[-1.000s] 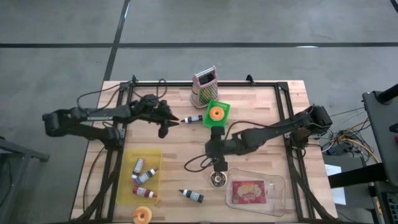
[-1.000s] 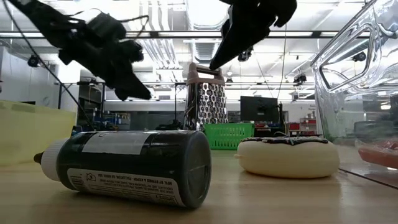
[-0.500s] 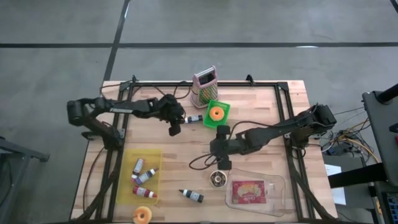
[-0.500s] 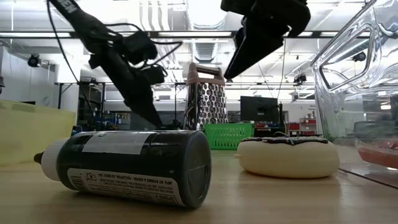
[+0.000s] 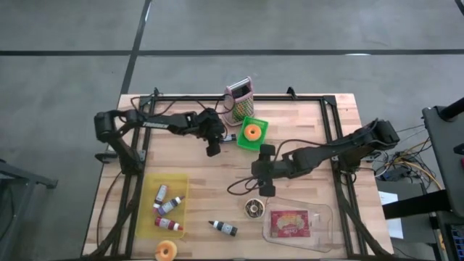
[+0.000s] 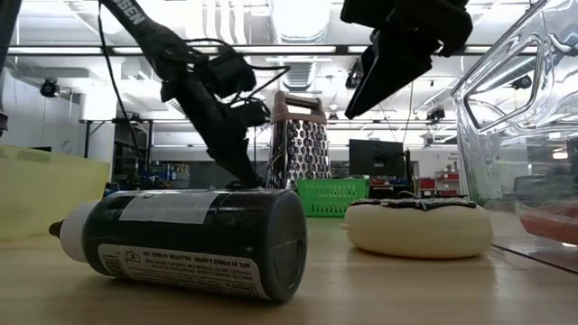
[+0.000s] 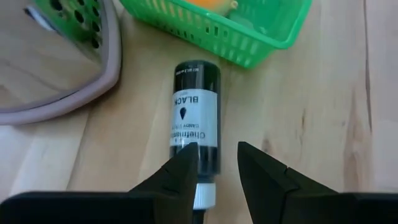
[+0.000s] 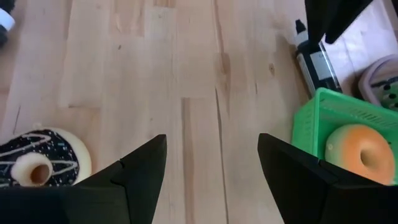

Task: Pick & Place Food Item
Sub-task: Put the black ink bottle into the yellow bin

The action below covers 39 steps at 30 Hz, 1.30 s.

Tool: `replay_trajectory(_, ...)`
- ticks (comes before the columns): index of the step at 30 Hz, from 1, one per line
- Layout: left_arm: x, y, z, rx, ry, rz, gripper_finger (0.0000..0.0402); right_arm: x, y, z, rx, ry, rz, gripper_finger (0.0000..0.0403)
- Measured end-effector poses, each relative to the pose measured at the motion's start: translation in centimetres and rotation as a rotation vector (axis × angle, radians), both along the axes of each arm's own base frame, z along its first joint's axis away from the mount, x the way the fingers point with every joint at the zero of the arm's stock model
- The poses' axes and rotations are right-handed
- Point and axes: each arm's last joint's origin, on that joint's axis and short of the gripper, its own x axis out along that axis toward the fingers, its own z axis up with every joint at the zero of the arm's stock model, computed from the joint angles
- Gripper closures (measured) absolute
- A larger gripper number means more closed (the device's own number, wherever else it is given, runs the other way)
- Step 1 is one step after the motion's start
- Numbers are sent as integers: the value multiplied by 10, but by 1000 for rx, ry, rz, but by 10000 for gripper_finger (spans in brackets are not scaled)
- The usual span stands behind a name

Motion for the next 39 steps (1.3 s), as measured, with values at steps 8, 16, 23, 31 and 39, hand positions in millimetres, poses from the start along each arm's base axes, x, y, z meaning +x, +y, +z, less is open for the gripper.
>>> replay_trajectory(8, 13, 3, -4, 10, 83, -69, 282, -3, -1, -1, 0, 5, 0, 156)
replay_trajectory(16, 24, 5, -5, 106, 109, -125, 282, -3, -1, -1, -3, 7, 4, 156)
replay_trajectory(23, 24, 5, -5, 132, 119, -139, 282, -4, -1, -2, -5, 12, 8, 156)
replay_trajectory(31, 19, 1, -7, 108, 174, -145, 251, -4, -1, -2, -10, 14, 13, 157)
replay_trajectory(39, 20, -7, -9, 80, 192, -122, 160, -4, -1, -2, -10, 14, 14, 156)
